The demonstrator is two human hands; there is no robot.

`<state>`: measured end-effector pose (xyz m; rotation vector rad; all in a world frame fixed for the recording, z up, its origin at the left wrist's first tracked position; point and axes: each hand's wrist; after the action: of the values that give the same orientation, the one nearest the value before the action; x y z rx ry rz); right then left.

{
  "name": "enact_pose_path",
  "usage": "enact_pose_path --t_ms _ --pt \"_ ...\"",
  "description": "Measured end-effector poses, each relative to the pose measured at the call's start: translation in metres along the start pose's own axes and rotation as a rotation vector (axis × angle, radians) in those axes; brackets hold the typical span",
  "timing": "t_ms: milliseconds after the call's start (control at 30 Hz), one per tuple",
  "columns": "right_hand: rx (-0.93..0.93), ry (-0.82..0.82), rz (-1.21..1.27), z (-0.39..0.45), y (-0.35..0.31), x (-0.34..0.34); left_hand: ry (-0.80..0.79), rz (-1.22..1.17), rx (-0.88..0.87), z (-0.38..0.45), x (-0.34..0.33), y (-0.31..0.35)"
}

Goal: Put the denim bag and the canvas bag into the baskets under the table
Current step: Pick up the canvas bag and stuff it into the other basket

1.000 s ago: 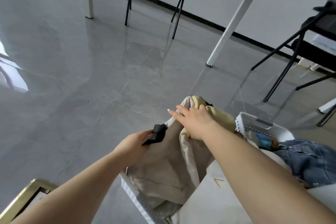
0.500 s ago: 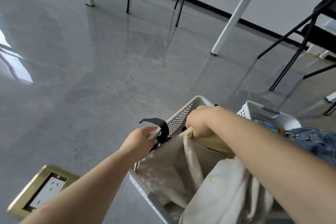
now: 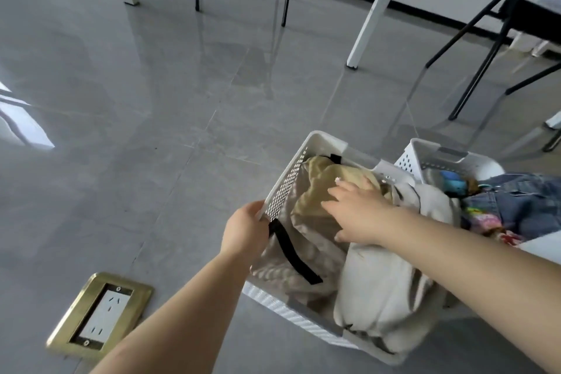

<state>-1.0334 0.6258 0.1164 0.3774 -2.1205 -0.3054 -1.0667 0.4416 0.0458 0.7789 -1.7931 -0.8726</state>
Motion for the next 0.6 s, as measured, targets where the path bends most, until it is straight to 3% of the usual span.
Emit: enact_pose_path --t_ms 233,333,400,600 --pt "-0.455 0.449 0.394 -0.069 0.037 -0.016 0.191 -0.239 0.134 -0.017 -0.030 0.019" --pt "-0.647 0.336 0.922 -0.085 0.034 -0.026 0.206 -0.261 0.117 -0.027 -0.037 0.024" --pt "-0.687 0.259 1.149 -0.078 0.031 -0.035 0.184 -0.212 0.069 -0.036 -0.043 0.018" --pt "-0.707 0.328 1.108 -0.058 0.018 -0.025 0.133 -0.242 0.059 -0.063 -0.051 0.011"
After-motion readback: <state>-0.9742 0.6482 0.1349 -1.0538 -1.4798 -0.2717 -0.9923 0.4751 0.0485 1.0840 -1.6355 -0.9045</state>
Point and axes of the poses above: each hand's wrist, its own z-axis towards the middle knuckle, its own x-axis out of the back of the hand, y = z × x, and after that the axes turned 1 degree about -x, right-handed
